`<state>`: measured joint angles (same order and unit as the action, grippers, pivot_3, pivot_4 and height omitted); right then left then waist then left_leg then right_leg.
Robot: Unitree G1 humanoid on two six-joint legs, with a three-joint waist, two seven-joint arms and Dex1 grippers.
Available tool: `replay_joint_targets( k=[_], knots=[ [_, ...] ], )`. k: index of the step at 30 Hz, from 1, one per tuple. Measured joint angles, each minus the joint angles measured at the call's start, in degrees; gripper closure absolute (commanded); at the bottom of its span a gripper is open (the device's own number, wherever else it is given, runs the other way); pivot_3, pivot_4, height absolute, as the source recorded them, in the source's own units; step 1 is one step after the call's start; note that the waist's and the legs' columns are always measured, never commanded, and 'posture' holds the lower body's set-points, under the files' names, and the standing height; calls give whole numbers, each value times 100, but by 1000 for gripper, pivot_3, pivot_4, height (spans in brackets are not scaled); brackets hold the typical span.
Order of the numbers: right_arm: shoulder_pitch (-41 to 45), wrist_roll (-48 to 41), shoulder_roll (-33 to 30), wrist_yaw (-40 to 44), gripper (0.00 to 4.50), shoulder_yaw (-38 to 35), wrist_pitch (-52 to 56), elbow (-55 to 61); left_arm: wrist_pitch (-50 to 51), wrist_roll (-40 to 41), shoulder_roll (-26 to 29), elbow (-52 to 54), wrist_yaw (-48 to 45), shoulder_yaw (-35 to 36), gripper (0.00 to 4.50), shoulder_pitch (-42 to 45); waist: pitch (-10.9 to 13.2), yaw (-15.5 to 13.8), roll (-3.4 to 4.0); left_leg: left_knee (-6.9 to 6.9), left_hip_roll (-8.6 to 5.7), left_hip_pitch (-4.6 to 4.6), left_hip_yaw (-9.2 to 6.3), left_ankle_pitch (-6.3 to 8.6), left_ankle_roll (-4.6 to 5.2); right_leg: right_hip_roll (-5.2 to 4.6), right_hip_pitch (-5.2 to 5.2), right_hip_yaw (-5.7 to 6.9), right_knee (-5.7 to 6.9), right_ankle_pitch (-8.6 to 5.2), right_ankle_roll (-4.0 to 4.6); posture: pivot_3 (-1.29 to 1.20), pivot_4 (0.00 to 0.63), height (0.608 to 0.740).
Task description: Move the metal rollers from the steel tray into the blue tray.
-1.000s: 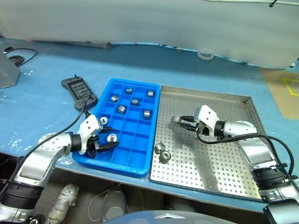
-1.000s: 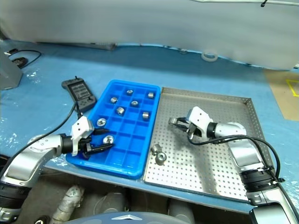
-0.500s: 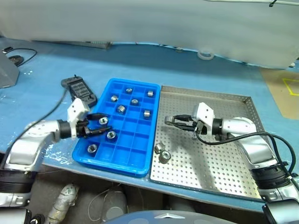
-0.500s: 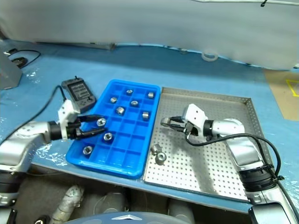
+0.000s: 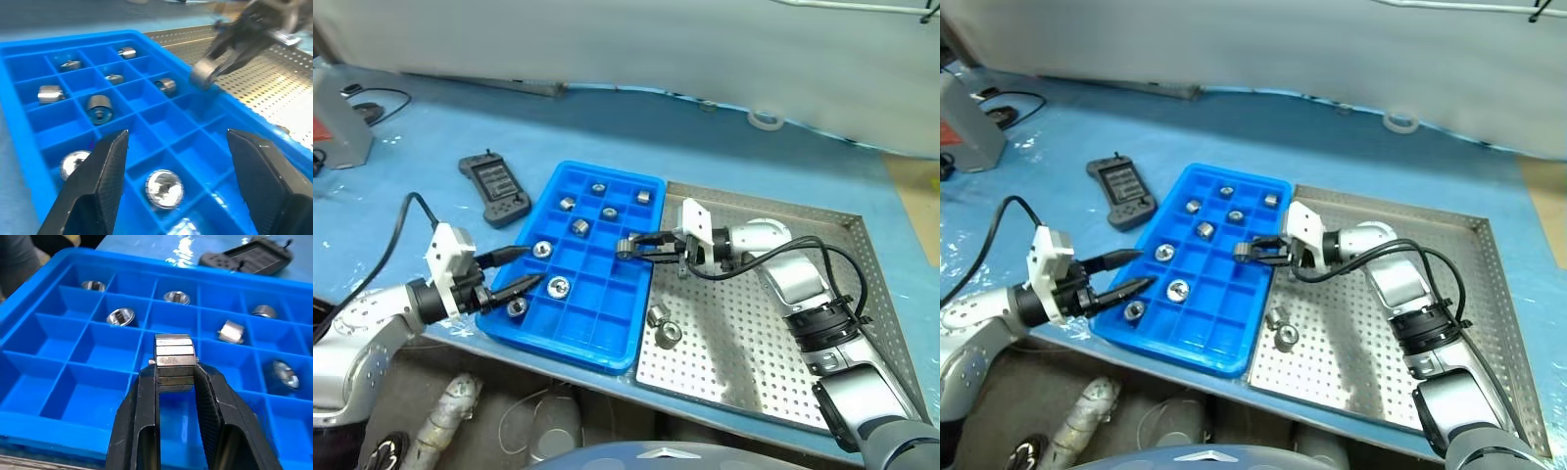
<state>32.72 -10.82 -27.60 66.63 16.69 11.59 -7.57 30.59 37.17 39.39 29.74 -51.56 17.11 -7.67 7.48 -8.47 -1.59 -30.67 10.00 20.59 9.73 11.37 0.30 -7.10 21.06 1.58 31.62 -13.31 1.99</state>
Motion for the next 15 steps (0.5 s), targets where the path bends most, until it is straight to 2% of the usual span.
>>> replay_joint_targets(
  k=[5, 9, 15],
  knots=[
    [469, 139, 264, 205, 3892, 147, -353, -463, -12, 42, -89, 262, 243, -14, 1148, -162, 23, -186, 27, 3, 11, -28, -10, -10, -35, 5, -13, -6, 10, -1, -3, 421, 150, 740],
    [491, 412, 343, 216, 3892, 310, -767, -1001, -40, -36, -99, 198, 330, -32, 1148, -208, 34, -331, 12, 9, 8, -45, -9, -11, -40, 5, -22, -16, 8, -3, -6, 406, 150, 740],
    [491, 597, 504, -52, 3892, 304, -1099, -1284, -75, -51, -94, 146, 327, -108, 1148, -129, 35, -342, 7, 11, 9, -42, -9, -18, -50, 19, -16, -18, 9, -1, -8, 370, 150, 740]
  ],
)
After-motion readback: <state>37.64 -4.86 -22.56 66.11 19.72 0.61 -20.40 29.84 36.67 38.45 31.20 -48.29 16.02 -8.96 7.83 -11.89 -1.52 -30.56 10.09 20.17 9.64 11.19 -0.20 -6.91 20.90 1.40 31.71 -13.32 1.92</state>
